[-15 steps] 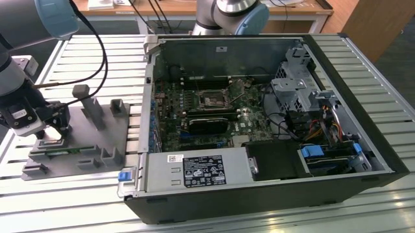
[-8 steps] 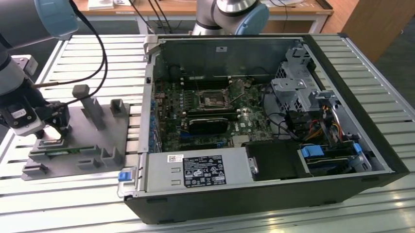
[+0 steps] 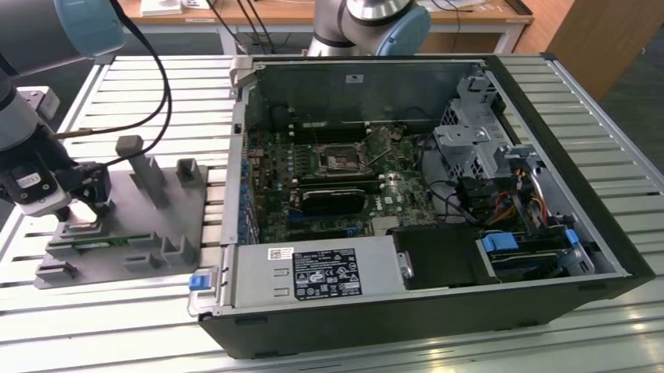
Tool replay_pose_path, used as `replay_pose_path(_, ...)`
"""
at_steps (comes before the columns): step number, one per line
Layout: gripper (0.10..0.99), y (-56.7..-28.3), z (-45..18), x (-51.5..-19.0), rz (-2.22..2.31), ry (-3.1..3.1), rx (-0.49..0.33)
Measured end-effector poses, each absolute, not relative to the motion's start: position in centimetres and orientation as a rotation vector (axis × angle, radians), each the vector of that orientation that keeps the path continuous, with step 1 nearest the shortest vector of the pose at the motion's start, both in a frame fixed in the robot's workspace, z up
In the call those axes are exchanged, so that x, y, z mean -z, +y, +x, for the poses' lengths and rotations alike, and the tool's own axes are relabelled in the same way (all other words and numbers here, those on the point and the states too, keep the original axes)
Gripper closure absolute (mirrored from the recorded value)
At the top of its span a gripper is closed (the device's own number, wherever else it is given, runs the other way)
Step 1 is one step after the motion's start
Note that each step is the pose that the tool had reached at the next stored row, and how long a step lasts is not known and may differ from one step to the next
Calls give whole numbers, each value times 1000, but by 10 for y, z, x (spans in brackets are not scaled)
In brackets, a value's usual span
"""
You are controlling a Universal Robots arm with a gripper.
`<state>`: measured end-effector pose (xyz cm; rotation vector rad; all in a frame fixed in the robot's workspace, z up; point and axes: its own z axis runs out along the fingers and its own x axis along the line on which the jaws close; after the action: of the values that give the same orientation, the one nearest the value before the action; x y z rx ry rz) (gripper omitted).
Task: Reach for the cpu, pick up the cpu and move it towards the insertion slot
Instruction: 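Pick up the cpu and move it towards the insertion slot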
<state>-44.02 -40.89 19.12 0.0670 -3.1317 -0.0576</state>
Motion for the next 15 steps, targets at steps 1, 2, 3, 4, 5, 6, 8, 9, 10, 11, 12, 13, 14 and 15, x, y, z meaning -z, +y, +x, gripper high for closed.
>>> replay_pose_path(1,541,-409,-440,-192,67,-3132,58)
replay_pose_path(2,541,-409,-440,-192,67,-3132,58)
replay_pose_path(3,541,-409,-440,-192,67,-3132,58)
replay_pose_path(4,541,-409,-440,-193,67,-3132,58)
replay_pose_path(5,541,-409,-440,-193,67,-3132,58)
replay_pose_path(6,541,-409,-440,-193,67,-3132,58)
replay_pose_path(8,541,-409,-440,-194,67,-3132,58)
replay_pose_path(9,541,-409,-440,-195,67,-3132,58)
replay_pose_path(10,541,-409,-440,-195,67,-3132,58)
replay_pose_path(11,541,-409,-440,-195,67,-3132,58)
replay_pose_path(12,541,-409,-440,-195,67,-3132,58)
replay_pose_path(13,541,-409,-440,-196,67,-3132,58)
replay_pose_path(14,541,-409,-440,-196,67,-3132,58)
replay_pose_path(15,541,-409,-440,-196,67,-3132,58)
